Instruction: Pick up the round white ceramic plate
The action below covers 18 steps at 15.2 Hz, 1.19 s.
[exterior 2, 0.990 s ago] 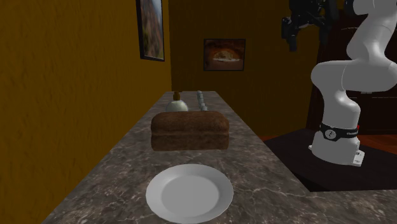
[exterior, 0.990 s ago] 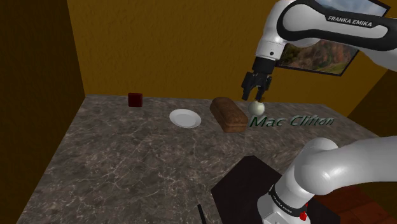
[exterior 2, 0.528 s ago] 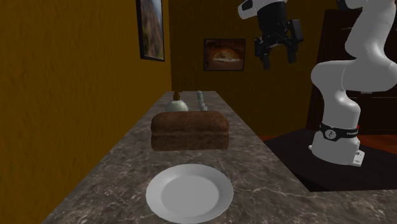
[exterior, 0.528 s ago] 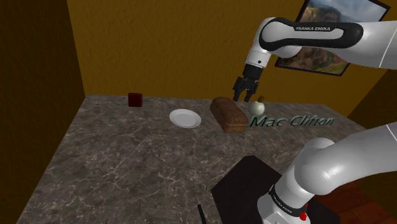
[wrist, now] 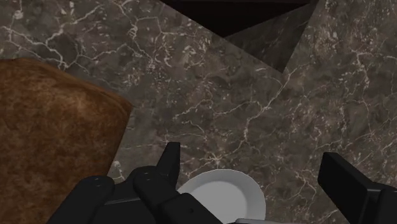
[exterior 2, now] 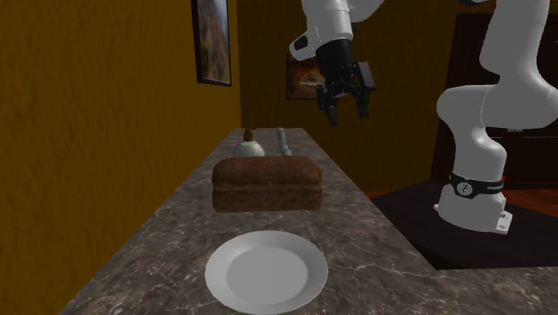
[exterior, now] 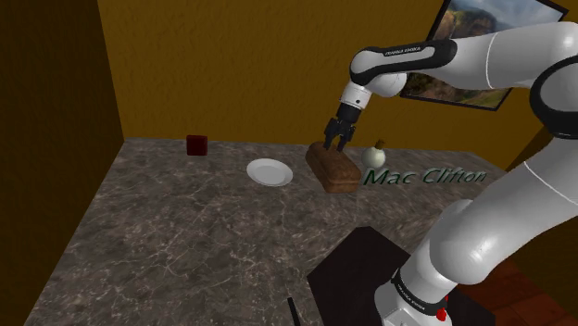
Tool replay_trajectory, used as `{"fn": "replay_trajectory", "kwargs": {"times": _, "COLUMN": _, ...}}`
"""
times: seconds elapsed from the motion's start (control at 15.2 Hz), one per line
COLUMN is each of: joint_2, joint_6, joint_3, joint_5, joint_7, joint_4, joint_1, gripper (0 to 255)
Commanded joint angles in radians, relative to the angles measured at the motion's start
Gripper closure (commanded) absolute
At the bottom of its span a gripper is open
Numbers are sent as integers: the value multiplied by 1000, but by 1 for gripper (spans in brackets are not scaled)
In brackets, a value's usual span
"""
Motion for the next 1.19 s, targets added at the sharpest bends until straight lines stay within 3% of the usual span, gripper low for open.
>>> {"fn": "replay_trajectory", "kwargs": {"times": 0.0, "joint_2": 86, "joint_6": 29, "joint_3": -27, "joint_5": 47, "joint_7": -71, "joint_4": 41, "joint_1": 6, "gripper": 0}}
{"fn": "replay_trajectory", "kwargs": {"times": 0.46, "joint_2": 400, "joint_6": 42, "joint_3": -65, "joint_5": 245, "joint_7": -302, "joint_4": 247, "joint_1": -18, "gripper": 0}}
{"fn": "replay_trajectory", "kwargs": {"times": 1.12, "joint_2": 854, "joint_6": -63, "joint_3": 14, "joint_5": 468, "joint_7": -485, "joint_4": 693, "joint_1": -160, "gripper": 0}}
